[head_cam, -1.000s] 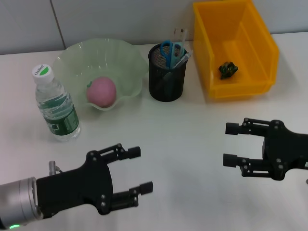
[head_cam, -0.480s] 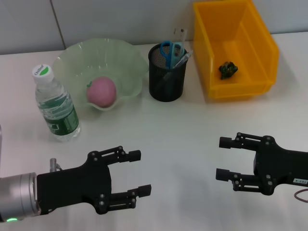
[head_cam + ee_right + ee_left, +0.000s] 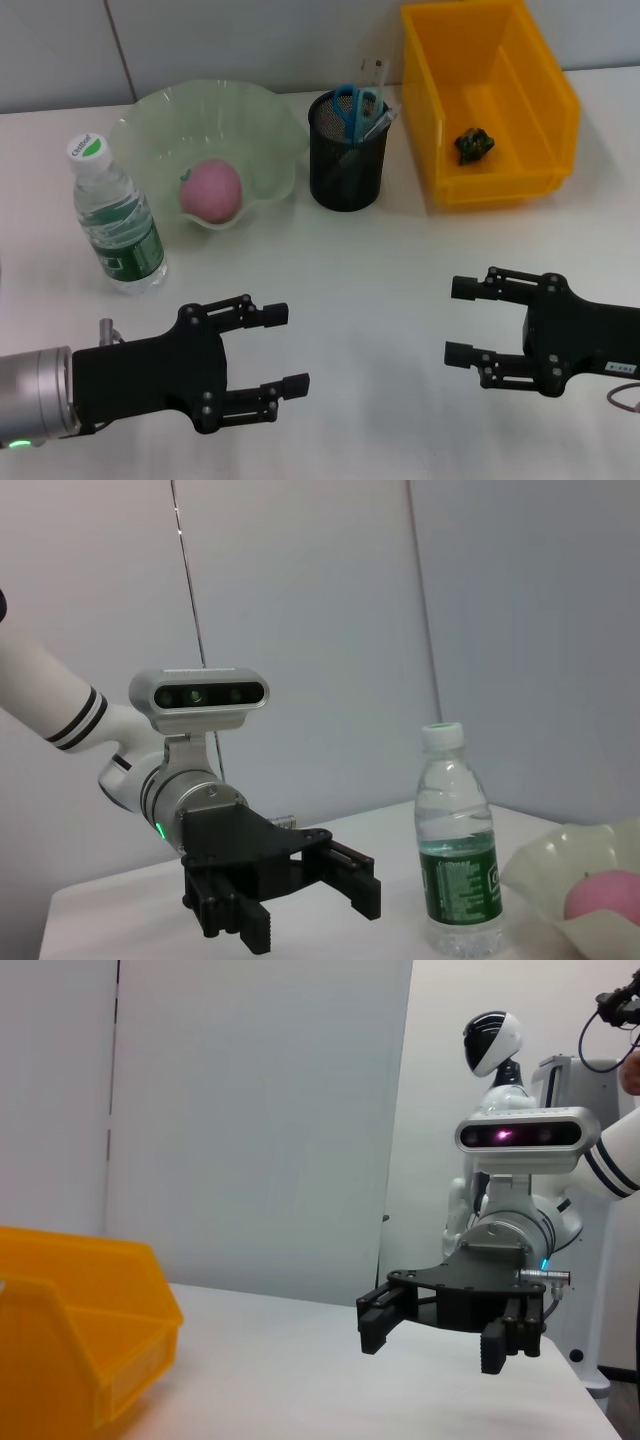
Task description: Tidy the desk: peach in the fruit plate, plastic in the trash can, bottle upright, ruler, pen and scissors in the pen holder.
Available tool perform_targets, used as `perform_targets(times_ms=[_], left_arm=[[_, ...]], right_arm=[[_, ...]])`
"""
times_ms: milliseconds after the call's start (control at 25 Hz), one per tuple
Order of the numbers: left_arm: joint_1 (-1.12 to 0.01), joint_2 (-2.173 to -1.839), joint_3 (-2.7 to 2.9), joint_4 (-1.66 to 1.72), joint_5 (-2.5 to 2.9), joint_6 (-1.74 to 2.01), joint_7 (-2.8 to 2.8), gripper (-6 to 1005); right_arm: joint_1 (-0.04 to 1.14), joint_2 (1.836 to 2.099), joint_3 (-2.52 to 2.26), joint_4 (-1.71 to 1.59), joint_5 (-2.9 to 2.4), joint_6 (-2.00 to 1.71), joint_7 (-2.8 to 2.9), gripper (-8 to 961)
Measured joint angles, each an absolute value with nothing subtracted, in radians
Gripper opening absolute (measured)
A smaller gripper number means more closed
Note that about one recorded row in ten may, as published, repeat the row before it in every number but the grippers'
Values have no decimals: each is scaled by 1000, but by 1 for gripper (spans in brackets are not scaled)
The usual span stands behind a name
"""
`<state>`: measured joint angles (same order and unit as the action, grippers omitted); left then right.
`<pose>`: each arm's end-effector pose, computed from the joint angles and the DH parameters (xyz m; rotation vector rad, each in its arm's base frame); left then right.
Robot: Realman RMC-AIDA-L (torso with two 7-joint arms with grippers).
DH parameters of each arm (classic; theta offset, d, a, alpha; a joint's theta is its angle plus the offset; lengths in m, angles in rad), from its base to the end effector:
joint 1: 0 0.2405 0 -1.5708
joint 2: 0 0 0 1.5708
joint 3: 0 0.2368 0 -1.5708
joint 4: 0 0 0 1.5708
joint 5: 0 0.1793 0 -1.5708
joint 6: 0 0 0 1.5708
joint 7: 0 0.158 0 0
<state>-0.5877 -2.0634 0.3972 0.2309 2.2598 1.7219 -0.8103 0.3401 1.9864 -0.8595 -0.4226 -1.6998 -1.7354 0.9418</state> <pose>-0.2122 0.2466 -0.0446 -2.8684 -0.2370 -0.9905 0.2536 0.2326 0.0046 -2.6899 0.3638 0.9578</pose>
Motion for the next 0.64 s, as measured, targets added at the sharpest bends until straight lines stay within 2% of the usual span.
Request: perform_targets(times_ms=[640], left_arm=[[-590,-2063,398,234,2259,1722,-830,755]], right_arm=[[344,1995,-857,-422,-1696,-1735,942,740]])
